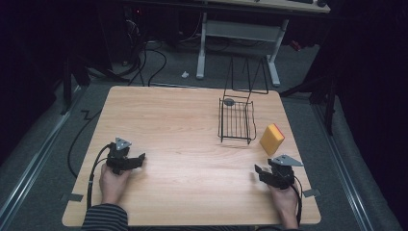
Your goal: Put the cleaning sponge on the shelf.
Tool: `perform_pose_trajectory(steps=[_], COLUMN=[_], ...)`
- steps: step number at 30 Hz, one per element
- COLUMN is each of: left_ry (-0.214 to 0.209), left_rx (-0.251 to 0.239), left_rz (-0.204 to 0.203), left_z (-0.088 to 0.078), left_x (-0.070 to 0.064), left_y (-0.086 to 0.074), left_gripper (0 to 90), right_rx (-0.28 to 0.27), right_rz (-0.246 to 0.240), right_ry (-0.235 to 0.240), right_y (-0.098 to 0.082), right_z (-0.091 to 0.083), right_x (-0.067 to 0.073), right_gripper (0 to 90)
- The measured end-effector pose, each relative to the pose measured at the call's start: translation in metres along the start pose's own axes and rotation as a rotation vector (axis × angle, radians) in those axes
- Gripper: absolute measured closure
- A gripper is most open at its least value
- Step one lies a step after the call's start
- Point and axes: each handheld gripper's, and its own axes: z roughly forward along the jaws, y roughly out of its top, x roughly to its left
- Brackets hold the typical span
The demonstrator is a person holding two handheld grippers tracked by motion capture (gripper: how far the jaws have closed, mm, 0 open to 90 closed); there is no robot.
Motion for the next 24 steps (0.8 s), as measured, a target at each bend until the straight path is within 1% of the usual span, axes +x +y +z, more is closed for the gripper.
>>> perform_pose_trajectory(steps=[1, 2, 3, 7, 12, 15, 24], left_ry=[0.0, 0.0, 0.0, 0.0, 0.0, 0.0, 0.0], left_rx=[0.0, 0.0, 0.0, 0.0, 0.0, 0.0, 0.0], left_rz=[0.0, 0.0, 0.0, 0.0, -0.001, 0.0, 0.0], left_z=[0.0, 0.0, 0.0, 0.0, 0.0, 0.0, 0.0], left_x=[0.0, 0.0, 0.0, 0.0, 0.0, 0.0, 0.0], left_y=[0.0, 0.0, 0.0, 0.0, 0.0, 0.0, 0.0], left_gripper=[22.9, 22.9, 22.9, 22.9, 22.9, 22.9, 22.9], right_rx=[-0.002, -0.007, -0.013, -0.019, -0.028, -0.037, -0.067], right_rz=[0.003, 0.016, 0.013, 0.044, 0.065, 0.072, 0.128], right_ry=[-0.004, -0.005, -0.009, -0.029, -0.045, -0.055, -0.077], right_y=[-0.001, -0.002, -0.003, -0.006, -0.008, -0.009, -0.005], right_z=[-0.001, -0.003, -0.004, -0.01, -0.015, -0.018, -0.022], right_x=[-0.001, -0.003, -0.006, -0.012, -0.02, -0.024, -0.038], right_gripper=[37.6, 37.6, 37.5, 37.5, 37.5, 37.3, 36.7])
